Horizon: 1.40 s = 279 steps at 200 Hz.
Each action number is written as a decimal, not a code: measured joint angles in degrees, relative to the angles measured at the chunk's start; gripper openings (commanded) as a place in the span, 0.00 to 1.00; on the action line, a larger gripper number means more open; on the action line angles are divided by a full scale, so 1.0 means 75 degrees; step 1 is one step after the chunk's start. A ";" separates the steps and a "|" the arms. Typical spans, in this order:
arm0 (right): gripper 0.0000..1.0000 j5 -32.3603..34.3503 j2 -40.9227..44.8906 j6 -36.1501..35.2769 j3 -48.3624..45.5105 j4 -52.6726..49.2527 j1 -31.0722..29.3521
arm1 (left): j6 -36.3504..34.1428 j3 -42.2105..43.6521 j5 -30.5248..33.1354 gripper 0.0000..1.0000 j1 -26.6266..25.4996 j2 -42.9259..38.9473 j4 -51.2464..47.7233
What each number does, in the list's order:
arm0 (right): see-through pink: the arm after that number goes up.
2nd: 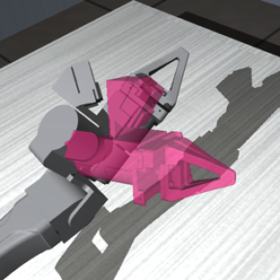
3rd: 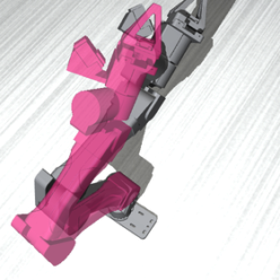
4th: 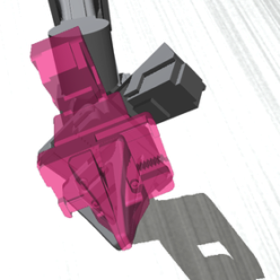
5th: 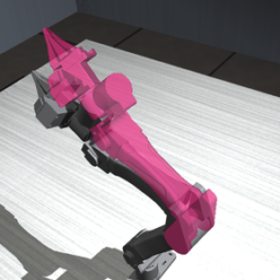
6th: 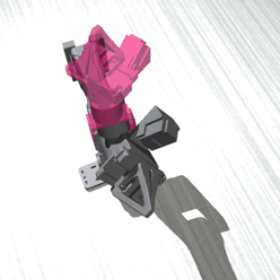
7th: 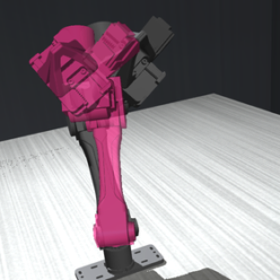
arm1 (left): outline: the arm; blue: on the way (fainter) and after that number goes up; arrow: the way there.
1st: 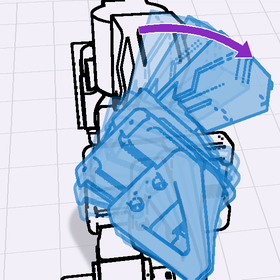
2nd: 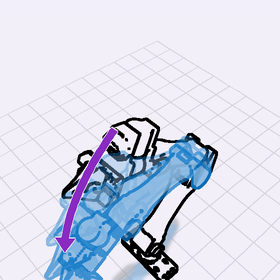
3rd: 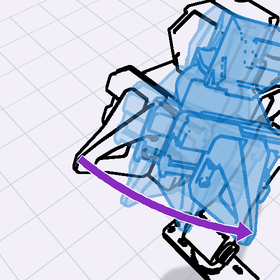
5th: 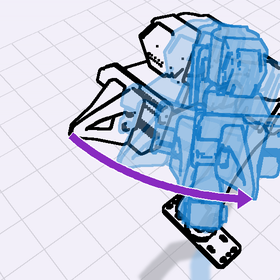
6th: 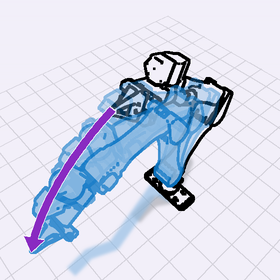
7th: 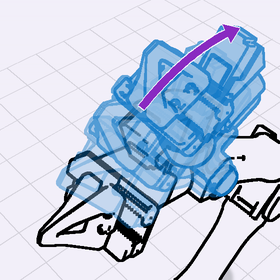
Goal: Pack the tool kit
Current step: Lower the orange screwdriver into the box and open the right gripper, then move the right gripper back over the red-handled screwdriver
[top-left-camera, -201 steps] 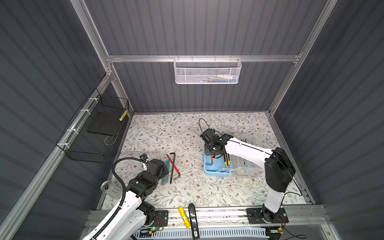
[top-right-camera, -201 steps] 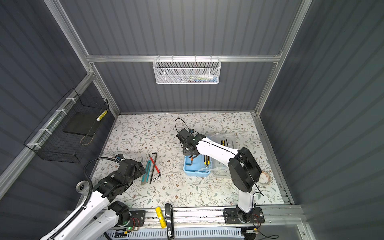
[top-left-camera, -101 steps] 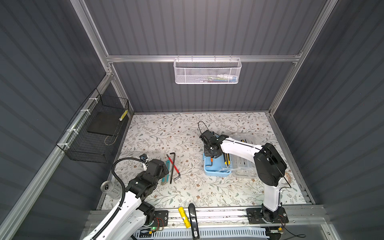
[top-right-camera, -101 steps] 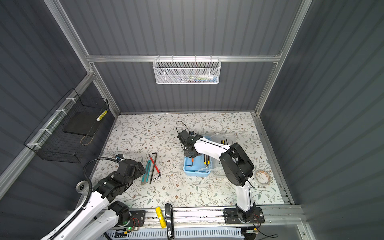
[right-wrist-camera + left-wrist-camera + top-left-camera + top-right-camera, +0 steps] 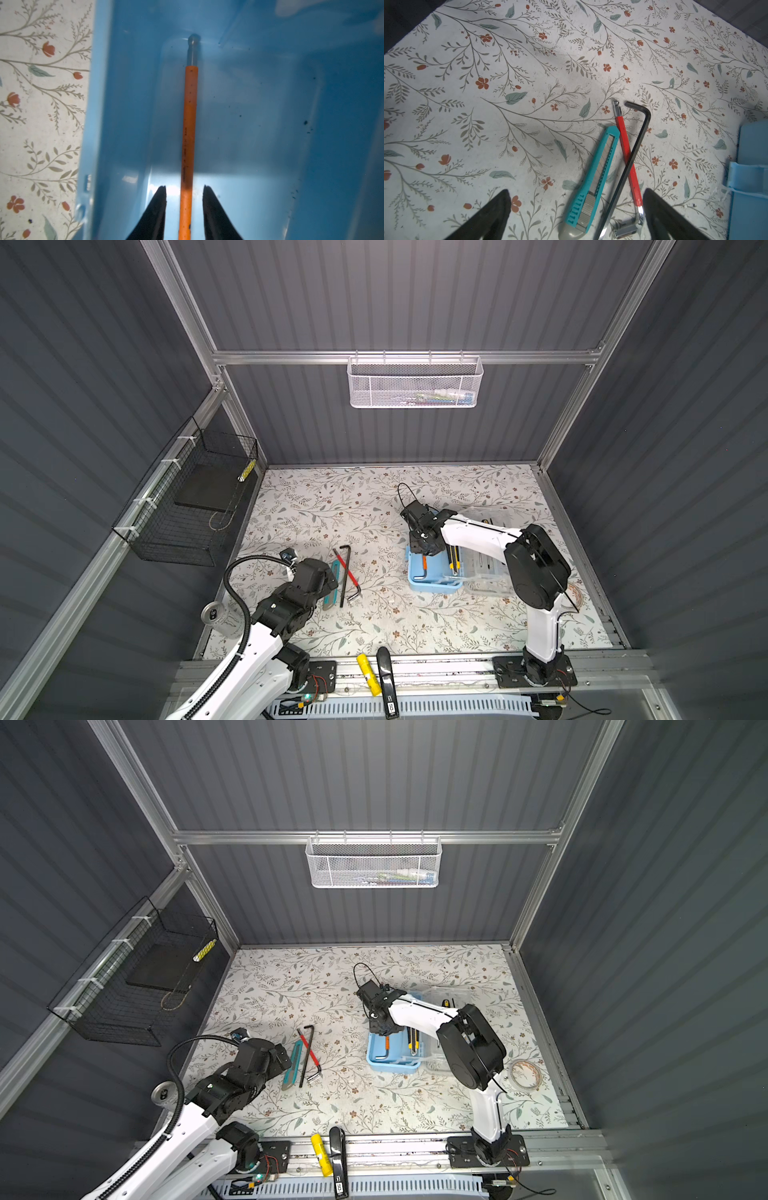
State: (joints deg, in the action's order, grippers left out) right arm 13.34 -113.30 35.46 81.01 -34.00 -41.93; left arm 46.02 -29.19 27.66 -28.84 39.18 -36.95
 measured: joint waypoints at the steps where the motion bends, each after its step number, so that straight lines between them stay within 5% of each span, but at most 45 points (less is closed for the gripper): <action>1: 0.35 0.0003 0.0000 0.0000 0.0000 -0.0003 0.0000 | 0.0000 0.0000 0.0000 0.99 0.0000 -0.0003 -0.0003; 78: 0.36 -0.0070 0.1291 -0.1145 0.0408 0.0178 -0.0720 | -0.0154 -0.0318 0.0248 0.99 0.0000 -0.0154 -0.0224; 161: 0.37 -0.1687 -0.1102 -0.2769 0.1711 0.0950 -0.2393 | -0.0286 -0.0525 0.0516 0.99 0.0000 -0.0460 -0.0592; 279: 0.36 -0.1862 -0.2273 -0.3363 0.2795 0.0874 -0.2748 | -0.0283 -0.0574 0.0720 0.99 0.0000 -0.0860 -0.0871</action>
State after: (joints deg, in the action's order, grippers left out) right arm -0.62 -130.34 10.24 101.97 -27.44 -62.54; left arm 43.90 -33.50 33.06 -28.84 32.73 -43.48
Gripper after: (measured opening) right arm 0.367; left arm 0.994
